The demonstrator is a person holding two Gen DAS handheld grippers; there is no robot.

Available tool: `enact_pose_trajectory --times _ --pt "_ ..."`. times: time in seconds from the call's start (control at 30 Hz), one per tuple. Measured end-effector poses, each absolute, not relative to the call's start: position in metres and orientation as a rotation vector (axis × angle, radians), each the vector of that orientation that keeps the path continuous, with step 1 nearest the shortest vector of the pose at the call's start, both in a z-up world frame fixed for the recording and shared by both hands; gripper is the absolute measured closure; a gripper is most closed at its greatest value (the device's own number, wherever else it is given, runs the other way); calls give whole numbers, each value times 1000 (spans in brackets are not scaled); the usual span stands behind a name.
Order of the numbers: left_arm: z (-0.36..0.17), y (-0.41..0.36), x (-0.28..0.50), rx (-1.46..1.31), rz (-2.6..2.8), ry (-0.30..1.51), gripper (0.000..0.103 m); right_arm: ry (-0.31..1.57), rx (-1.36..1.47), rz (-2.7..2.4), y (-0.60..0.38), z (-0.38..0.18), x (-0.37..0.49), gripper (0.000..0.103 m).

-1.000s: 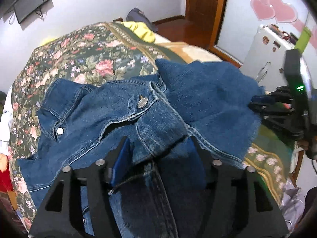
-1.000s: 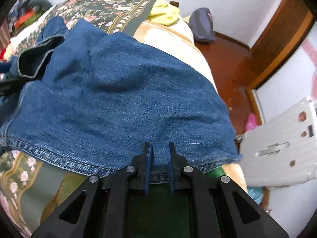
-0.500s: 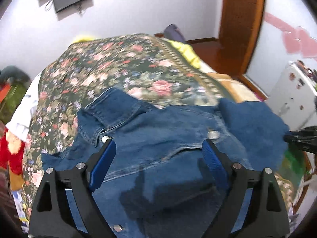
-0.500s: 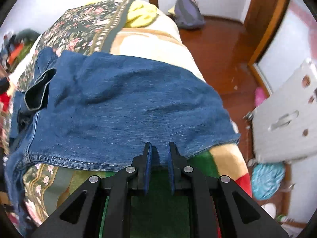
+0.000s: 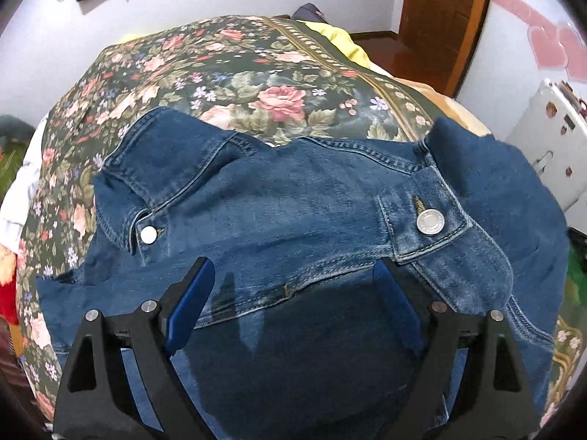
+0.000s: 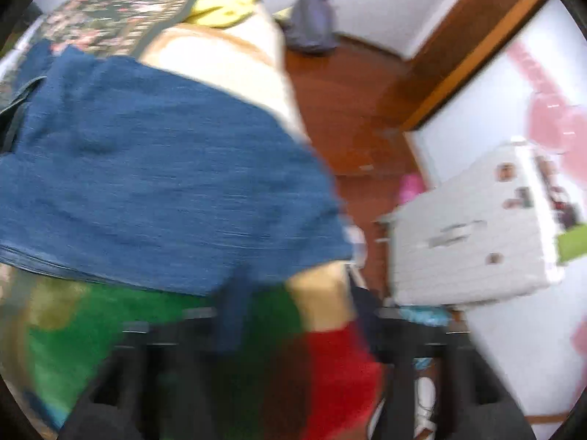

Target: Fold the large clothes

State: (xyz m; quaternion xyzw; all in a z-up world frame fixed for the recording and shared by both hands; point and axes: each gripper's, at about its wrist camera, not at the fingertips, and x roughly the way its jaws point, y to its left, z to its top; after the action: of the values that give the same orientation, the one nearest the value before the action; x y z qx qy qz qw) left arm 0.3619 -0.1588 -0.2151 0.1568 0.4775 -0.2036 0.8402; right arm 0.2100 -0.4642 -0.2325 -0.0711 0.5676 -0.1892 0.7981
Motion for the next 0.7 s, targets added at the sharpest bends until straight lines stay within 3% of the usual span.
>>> enact_pose_trajectory --times 0.03,0.4,0.47,0.6,0.7 --pt "-216 -160 362 334 -431 1005 14 1213 -155 -426 -468 -232 206 4" --pt "-210 -164 364 327 -403 998 14 1150 475 -298 -531 -225 193 4" --pt "-205 -165 360 348 -399 975 14 1146 572 -280 -540 -233 201 7" --pt "-191 -168 349 370 -405 918 14 1190 740 -258 -555 -267 221 23" --pt "-178 -169 345 353 -409 888 14 1173 824 -284 -561 -284 228 23"
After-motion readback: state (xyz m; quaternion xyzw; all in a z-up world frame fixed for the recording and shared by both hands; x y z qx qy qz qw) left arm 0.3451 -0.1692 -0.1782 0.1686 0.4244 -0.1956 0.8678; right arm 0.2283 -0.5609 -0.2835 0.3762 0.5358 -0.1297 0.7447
